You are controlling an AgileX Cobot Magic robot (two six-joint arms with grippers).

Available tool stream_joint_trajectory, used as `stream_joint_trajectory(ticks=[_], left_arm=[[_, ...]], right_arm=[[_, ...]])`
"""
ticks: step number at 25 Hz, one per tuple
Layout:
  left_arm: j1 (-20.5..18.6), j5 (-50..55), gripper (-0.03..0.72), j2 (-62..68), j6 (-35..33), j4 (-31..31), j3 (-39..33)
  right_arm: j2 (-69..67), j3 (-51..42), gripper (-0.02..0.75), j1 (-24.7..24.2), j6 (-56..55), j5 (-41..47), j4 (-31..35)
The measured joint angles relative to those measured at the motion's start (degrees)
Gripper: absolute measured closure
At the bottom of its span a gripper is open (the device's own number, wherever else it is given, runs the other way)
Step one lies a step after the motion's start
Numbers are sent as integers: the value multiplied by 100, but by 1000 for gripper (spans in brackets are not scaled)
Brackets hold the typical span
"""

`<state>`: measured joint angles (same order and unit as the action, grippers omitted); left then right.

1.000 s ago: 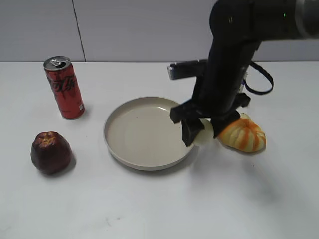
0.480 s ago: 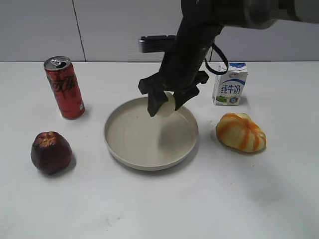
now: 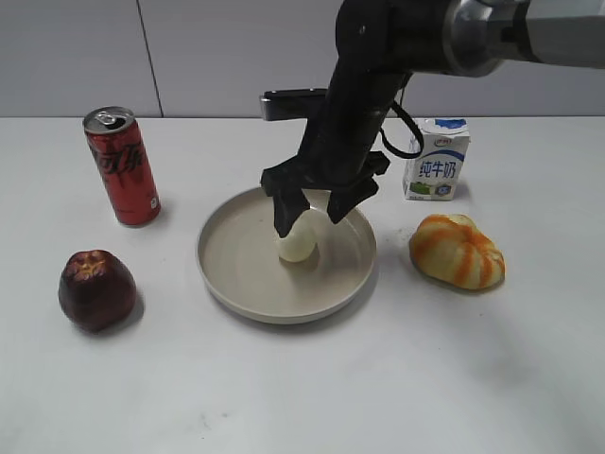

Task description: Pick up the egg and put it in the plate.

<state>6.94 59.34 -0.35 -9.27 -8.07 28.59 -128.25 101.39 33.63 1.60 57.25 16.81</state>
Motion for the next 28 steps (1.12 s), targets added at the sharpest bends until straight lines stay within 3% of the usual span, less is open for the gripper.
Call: stream_joint_trajectory(ticks=[7,14,22,28], left_arm=[[0,0,459,0,0,0,0],[0,0,459,0,0,0,0],[0,0,459,0,0,0,0],[0,0,459,0,0,0,0]], right_arm=[[10,660,123,-225,-109,1022,-928],[192,893,142,-1283,-250,1189,-1019],[1118,207,144,-2586,-290,1189,-1066],[2114,-792,144,-2734,-281,1195,-1165]])
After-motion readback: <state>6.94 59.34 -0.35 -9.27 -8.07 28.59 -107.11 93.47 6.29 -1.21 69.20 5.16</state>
